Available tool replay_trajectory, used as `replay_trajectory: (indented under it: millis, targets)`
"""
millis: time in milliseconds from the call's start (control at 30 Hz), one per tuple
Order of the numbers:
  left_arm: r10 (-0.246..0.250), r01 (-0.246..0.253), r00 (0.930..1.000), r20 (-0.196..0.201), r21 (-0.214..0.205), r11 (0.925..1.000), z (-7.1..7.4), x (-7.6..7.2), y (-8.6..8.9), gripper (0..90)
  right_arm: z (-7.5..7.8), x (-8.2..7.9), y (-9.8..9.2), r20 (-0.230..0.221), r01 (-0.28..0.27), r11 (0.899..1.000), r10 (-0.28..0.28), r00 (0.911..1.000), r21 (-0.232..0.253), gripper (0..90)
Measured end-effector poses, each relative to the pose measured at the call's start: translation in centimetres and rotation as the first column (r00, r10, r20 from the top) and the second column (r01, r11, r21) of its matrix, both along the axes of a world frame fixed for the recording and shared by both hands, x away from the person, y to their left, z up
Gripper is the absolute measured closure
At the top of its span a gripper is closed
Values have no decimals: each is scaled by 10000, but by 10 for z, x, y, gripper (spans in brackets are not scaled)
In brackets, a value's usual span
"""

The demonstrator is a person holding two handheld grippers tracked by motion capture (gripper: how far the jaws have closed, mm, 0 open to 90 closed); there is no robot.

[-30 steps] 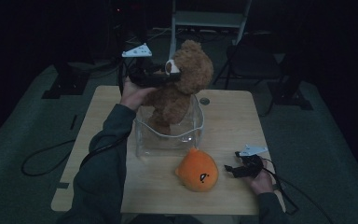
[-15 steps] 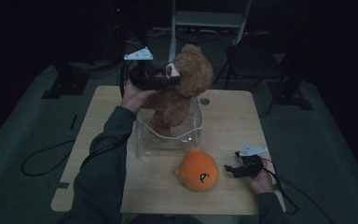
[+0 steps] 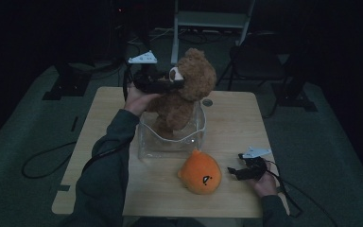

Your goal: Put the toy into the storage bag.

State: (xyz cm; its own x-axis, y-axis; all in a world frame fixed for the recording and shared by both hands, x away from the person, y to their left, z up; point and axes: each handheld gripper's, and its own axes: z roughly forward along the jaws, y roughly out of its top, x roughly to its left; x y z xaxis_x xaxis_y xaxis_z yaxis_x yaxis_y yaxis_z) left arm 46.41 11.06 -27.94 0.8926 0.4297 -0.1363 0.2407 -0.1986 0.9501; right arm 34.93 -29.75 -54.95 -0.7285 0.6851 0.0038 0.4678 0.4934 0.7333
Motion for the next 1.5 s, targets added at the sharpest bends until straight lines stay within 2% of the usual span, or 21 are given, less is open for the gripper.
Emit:
replay_trajectory:
  millis: [400, 767, 1100, 1500]
  targets:
    - [-66, 68, 9999, -121, 151, 9999, -5, 2, -6, 423, 0, 0, 0, -1, 1, 10000, -1, 10000, 1, 170]
    - [-332, 331, 9994, 114, 102, 9994, 7, -2, -19, 423, 0, 0, 0, 1, 4, 10000, -4, 10000, -3, 170]
    - [-491, 491, 9988, 18, 145, 9987, 5, 2, -35, 423, 0, 0, 0, 1, 3, 10000, -3, 10000, -13, 171]
    - [-567, 569, 9983, -120, 182, 9982, 0, 6, -45, 422, 0, 0, 0, 0, 5, 10000, -5, 10000, 2, 170]
